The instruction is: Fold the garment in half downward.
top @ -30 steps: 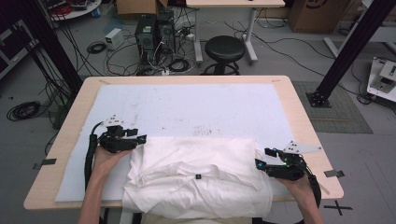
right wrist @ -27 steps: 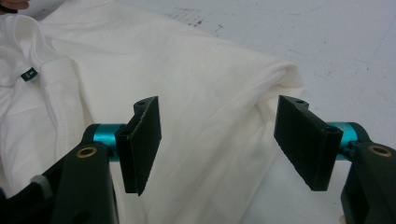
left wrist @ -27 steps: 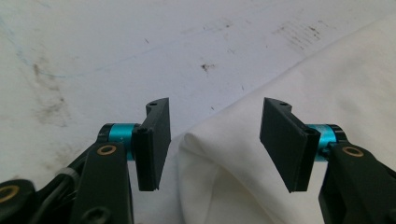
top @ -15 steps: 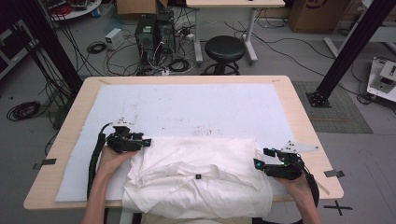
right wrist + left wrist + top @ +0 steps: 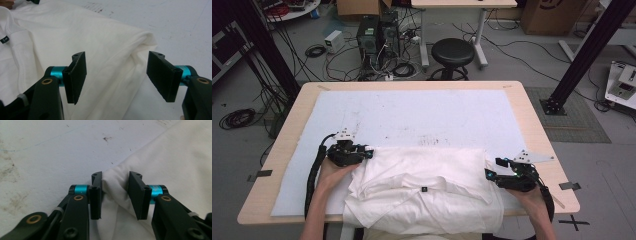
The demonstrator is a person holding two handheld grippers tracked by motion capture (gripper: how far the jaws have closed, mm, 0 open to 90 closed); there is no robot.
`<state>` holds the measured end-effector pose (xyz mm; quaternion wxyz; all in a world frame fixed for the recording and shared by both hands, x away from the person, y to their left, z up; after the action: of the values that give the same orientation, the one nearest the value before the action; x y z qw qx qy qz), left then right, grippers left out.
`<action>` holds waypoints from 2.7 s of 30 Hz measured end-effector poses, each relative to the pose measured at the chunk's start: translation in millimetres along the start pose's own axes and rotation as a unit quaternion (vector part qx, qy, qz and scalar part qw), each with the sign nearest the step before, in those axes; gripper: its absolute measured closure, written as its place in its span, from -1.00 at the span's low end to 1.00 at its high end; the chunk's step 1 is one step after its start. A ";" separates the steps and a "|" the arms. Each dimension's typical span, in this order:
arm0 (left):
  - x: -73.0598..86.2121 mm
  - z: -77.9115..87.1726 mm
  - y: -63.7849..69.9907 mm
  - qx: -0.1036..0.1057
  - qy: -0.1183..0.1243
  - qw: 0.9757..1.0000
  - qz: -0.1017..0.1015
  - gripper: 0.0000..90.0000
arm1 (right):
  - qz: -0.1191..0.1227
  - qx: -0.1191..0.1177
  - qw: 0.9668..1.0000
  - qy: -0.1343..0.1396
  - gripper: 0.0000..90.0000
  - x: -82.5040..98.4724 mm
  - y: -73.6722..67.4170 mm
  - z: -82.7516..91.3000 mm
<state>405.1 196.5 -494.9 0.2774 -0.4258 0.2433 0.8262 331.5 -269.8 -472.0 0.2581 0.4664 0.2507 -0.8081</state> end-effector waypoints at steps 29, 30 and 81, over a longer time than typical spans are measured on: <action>0.5 -0.3 0.1 0.004 0.001 1.000 0.002 0.75 | -0.028 0.029 0.997 -0.067 -0.27 -11.9 38.7 -67.2; 0.5 -0.1 -0.1 0.003 0.000 1.000 0.000 0.75 | -0.031 0.028 0.997 -0.066 -0.26 -11.8 39.1 -67.2; -56.0 -22.4 -45.0 -0.114 0.029 0.993 0.026 0.83 | 0.035 0.099 0.992 -0.065 0.81 -79.1 63.7 -121.0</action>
<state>474.9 201.0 -467.0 0.1987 -0.4719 0.1668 0.8426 482.7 -224.3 -465.7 0.2546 0.4448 0.1359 -0.8478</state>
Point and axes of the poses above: each handheld gripper's, and its own axes: z roughly backward along the jaws, x roughly out of its underside, y roughly to its right, the point moved 7 cm from there along -z, roughly forward along the jaws, and after that the axes turned 6 degrees about y, right-handed, at the moved point
